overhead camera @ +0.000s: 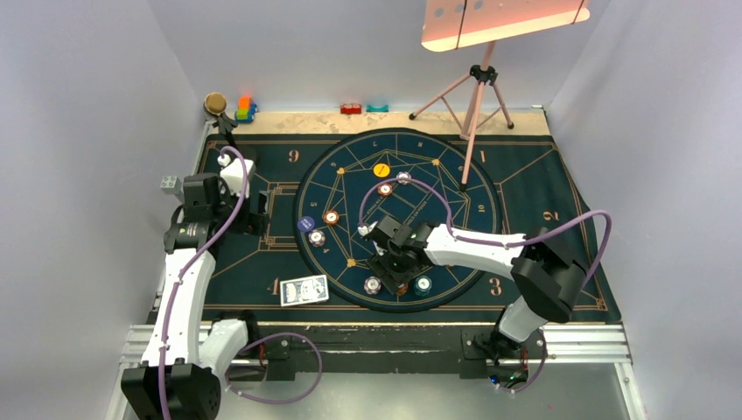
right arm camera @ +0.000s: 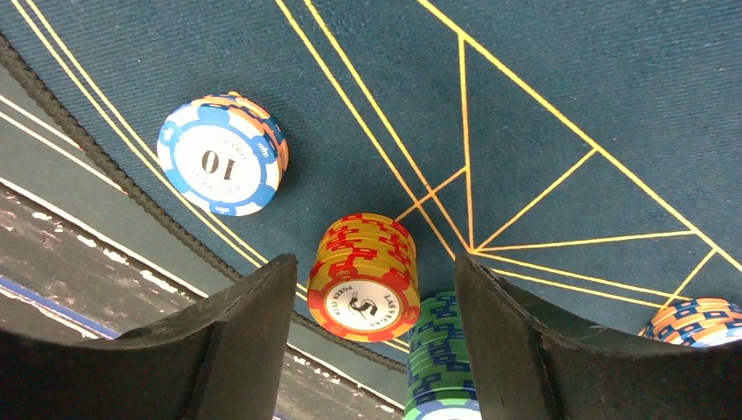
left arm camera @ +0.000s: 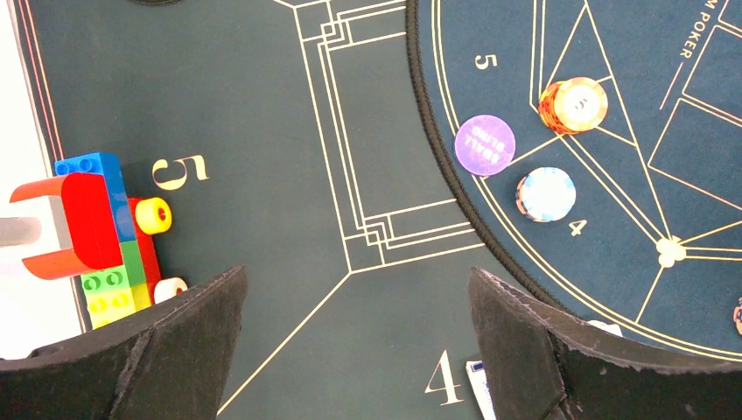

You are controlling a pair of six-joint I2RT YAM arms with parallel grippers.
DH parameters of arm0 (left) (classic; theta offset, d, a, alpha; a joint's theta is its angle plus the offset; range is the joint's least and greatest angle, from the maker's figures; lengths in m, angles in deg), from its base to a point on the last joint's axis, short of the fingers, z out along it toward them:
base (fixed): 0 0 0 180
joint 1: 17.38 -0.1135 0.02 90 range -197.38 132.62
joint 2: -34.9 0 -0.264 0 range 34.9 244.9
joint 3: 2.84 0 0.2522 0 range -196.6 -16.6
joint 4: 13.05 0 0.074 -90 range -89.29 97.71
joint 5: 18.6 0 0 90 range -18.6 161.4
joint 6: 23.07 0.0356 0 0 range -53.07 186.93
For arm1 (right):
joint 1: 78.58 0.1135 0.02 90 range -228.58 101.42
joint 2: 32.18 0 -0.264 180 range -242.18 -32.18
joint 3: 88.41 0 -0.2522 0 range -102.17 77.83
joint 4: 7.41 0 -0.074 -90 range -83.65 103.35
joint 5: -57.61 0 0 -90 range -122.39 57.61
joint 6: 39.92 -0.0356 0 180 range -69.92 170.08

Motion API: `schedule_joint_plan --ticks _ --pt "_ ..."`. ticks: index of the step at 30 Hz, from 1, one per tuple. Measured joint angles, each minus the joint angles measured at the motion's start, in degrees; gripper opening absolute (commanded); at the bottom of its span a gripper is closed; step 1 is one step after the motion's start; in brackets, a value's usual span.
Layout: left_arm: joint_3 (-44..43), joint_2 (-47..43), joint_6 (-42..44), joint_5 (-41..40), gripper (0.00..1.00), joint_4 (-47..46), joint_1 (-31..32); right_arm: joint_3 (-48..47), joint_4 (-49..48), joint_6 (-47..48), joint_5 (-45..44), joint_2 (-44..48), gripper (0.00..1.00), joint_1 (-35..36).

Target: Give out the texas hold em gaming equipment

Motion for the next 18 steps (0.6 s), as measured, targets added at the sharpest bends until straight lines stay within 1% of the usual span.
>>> schedule_joint_plan --ticks 9,13,16,18 --pt "0.00 -0.24 -0.02 -0.02 1.00 -0.02 0.00 0.04 0.09 -0.13 0.37 -0.90 0.49 0.00" --pt "0.00 -0.24 -0.02 -0.02 1.00 -0.02 0.00 0.04 0.15 -0.24 0.37 -0.81 0.45 0.02" --pt "0.00 -0.24 -0.02 0.00 1.00 -0.02 0.00 0.04 0.17 -0.35 0.37 -0.61 0.40 0.00" --pt "0.00 -0.24 -0.02 0.00 1.00 -0.02 0.00 0.04 0.31 -0.57 0.37 -0.17 0.38 0.00"
